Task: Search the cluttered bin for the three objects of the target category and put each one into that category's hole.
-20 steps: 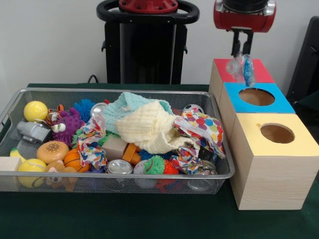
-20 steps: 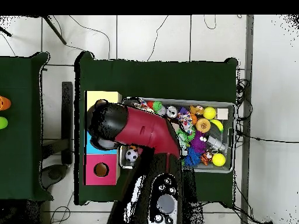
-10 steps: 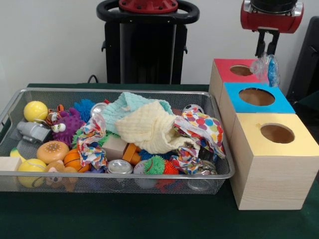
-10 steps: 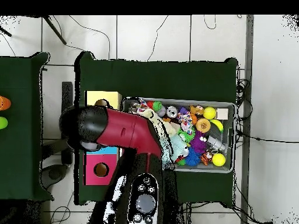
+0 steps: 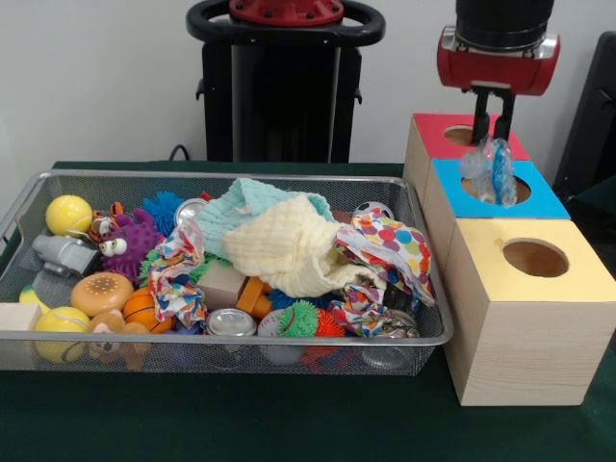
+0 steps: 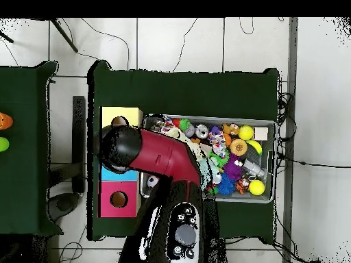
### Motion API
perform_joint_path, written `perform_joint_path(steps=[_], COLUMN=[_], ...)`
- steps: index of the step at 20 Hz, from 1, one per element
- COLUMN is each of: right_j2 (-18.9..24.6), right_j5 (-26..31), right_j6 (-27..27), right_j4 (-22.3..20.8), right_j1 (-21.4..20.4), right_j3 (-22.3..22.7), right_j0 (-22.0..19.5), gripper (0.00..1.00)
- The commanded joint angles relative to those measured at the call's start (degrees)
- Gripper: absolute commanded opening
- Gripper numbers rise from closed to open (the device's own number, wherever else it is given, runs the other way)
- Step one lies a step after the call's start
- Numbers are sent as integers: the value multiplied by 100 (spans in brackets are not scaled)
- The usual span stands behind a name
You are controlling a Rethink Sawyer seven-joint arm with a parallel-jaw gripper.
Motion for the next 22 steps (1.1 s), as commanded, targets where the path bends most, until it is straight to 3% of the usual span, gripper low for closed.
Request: perform_joint_path(steps=[1,12,15,22], right_j2=[627,183,175,623], right_j5=[-622,-674,-799,-1653], right_j6=[563,952,898,511], right_j4=[-7,-372,-343,-197], right_j1=[405,938,902,638], right_j3=[671,13,141,958], right_j0=[-192,384,425,82], gripper=[0,0,0,0])
